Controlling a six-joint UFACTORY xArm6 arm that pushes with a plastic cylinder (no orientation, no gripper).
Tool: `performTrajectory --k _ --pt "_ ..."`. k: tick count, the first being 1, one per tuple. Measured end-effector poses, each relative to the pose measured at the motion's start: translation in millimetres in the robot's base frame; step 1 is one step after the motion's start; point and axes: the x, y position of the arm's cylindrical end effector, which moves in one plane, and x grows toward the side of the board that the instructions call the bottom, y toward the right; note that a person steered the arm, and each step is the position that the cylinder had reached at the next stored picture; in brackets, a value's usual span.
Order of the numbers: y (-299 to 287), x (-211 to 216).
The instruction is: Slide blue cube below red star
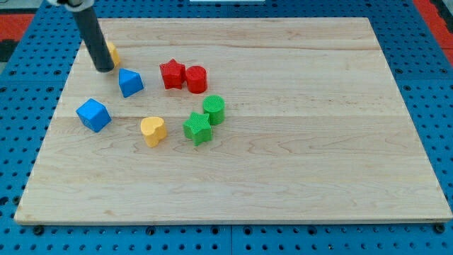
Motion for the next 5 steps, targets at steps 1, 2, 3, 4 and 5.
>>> performTrajectory --k 1,2,3,4,5 --pt "-5 -37" --pt "-7 -9" --pt "-19 38" --pt "-16 93" --pt "-21 126"
